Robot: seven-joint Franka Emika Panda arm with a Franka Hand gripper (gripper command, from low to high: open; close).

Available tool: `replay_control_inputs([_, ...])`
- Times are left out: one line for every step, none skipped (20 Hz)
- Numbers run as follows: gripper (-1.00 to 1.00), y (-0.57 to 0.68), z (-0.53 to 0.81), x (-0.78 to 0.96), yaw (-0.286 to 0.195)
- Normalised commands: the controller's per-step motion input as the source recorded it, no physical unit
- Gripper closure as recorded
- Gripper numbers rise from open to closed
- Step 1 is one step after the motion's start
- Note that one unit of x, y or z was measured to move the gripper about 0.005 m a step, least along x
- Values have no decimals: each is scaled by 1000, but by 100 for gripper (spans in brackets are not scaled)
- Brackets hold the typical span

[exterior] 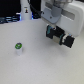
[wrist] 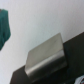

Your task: Open the kcup holder, insert the kcup into the holder, and close the kcup holder

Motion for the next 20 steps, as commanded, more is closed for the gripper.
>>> replay_control_inputs([-100,-423,57,-343,-264])
replay_control_inputs([-100,-400,57,-400,-266])
replay_control_inputs([-100,-371,57,-457,-273])
replay_control_inputs([-100,-380,23,-434,-274])
replay_control_inputs([-100,-383,14,-443,-273])
replay_control_inputs([-100,-397,0,-443,-271])
replay_control_inputs([-100,-403,0,-434,-270])
replay_control_inputs([-100,-420,0,-431,-267])
replay_control_inputs([-100,-437,0,-423,-265])
replay_control_inputs([-100,-454,0,-394,-264])
replay_control_inputs([-100,-477,-26,-371,-260])
replay_control_inputs([-100,-494,-57,-357,-258])
replay_control_inputs([-100,-506,-71,-349,-258])
replay_control_inputs([-100,-529,-89,-323,-254])
replay_control_inputs([-100,-557,-106,-289,-248])
replay_control_inputs([-100,-560,-111,-274,-248])
replay_control_inputs([-100,-583,-129,-240,-243])
replay_control_inputs([-100,-589,-151,-237,-243])
replay_control_inputs([-100,-586,-171,-246,-243])
replay_control_inputs([-100,-571,-189,-251,-248])
